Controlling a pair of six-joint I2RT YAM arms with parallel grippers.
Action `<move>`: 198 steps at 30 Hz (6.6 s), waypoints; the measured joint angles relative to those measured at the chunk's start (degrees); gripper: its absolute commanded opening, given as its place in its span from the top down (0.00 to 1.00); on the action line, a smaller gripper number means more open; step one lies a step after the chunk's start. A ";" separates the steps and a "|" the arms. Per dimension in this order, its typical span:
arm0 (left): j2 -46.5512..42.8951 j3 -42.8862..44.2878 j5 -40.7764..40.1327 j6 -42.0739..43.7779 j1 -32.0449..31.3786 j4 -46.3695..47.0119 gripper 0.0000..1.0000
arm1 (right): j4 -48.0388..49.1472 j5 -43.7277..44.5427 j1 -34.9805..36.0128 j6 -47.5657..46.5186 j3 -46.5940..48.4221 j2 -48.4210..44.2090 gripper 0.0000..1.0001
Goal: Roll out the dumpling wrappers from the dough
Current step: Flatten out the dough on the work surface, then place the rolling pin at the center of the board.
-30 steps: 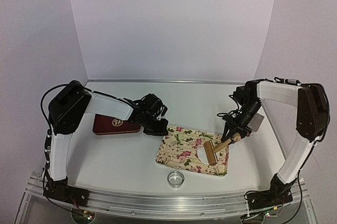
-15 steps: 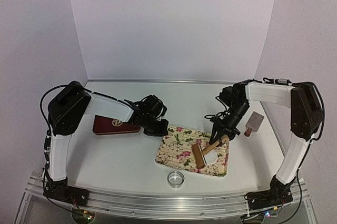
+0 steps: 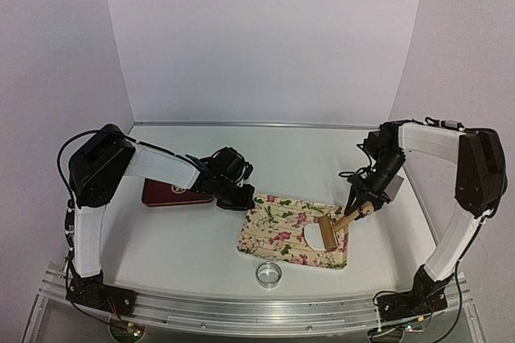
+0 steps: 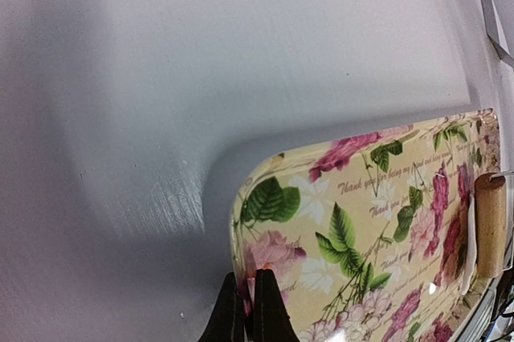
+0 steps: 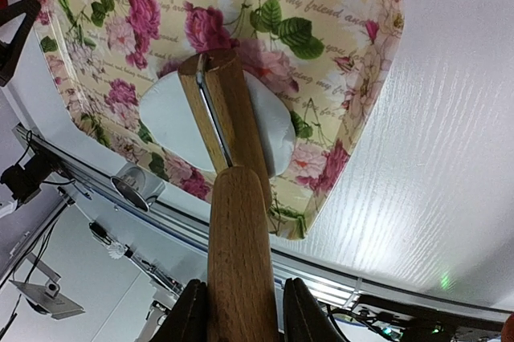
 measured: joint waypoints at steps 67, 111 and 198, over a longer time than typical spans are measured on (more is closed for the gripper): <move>-0.31 0.50 1.66 0.34 0.93 -2.58 1.00 | 2.98 2.03 8.79 7.07 1.65 1.00 1.00; -2.57 -3.74 1.83 0.15 1.87 0.06 1.00 | 2.21 -0.03 1.42 2.77 -2.24 -1.56 1.00; -4.85 3.34 -3.43 -4.29 1.45 -15.71 0.33 | 0.20 5.98 -3.81 5.77 34.02 1.99 1.00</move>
